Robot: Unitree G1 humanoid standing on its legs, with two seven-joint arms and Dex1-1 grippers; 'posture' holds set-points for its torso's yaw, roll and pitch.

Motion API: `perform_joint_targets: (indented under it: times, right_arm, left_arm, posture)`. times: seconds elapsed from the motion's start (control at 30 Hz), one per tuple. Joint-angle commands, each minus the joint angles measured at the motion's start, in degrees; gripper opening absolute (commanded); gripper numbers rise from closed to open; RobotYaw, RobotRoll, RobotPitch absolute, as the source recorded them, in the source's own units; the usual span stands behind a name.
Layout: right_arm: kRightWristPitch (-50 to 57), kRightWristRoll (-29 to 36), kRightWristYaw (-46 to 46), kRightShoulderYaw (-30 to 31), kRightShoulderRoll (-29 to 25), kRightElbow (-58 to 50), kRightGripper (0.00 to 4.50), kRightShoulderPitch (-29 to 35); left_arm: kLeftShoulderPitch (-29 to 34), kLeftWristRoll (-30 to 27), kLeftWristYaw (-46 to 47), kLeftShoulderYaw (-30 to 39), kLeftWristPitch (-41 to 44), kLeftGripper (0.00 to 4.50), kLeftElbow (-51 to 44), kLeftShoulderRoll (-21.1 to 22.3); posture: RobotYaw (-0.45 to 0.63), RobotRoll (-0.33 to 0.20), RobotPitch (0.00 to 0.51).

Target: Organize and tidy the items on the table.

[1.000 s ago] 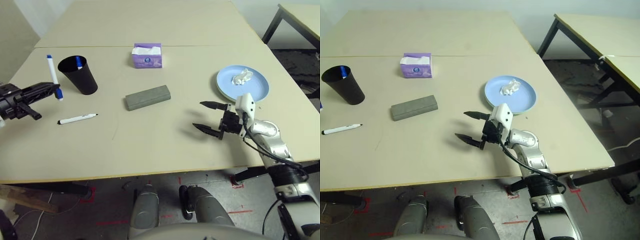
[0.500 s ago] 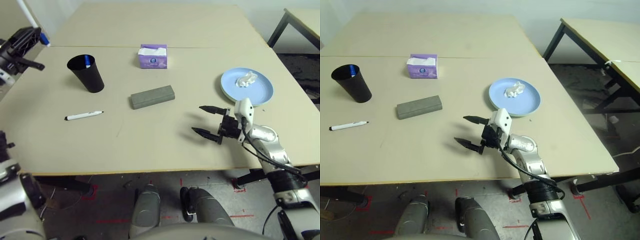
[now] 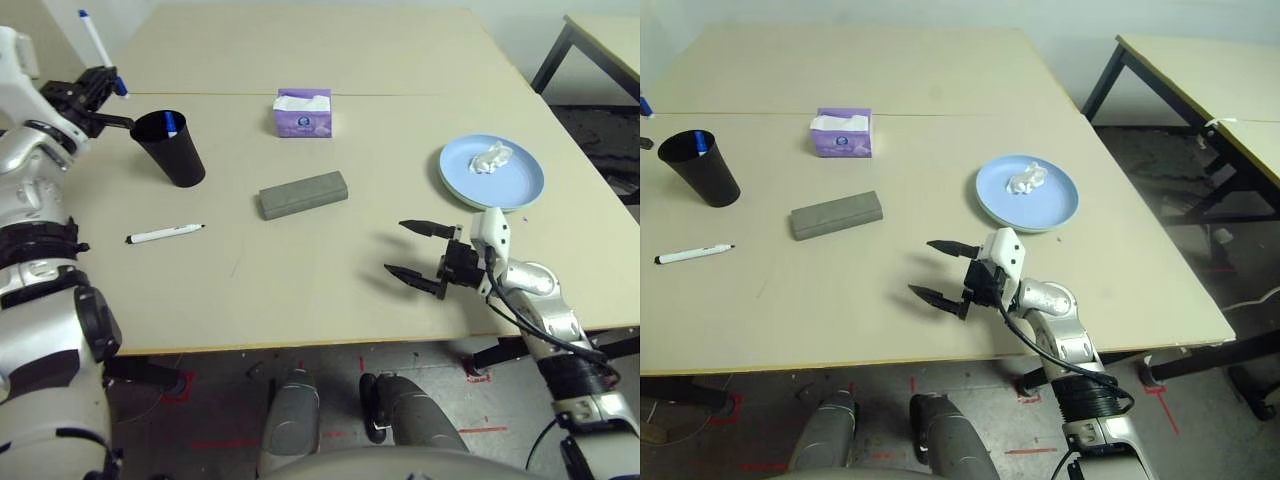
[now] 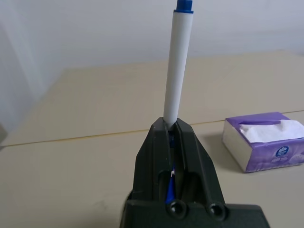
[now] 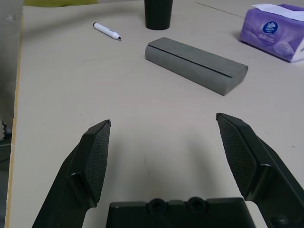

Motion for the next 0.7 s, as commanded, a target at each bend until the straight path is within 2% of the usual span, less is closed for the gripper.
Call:
perform_joint_targets:
  times: [0.03,0.3,0.7]
  right_arm:
    - [0.13,-1.16,-0.14,0.46,-0.78,-0.77,4.5,0.99]
    - [0.15,-0.93,-0.4,-0.33,-1.88,-0.89,4.5,1.32]
    - [0.27,-0.76,-0.17,0.15,-0.97,-0.27,4.5,0.23]
  left_arm:
    - [-1.97,2.09,0.92,-1.29,-3.63,0.02,5.44,-0.57]
    - [-0.65,2.83,0.87,-1.65,-6.16,0.02,9.7,0.09]
    - [3.16,1.55,1.74,-0.54,-6.68,0.02,8.52,-0.48]
  posture:
    - [0.0,0.0,0.165]
    - [-0.01,0.0,0.167]
    - [0.0,0.0,0.172]
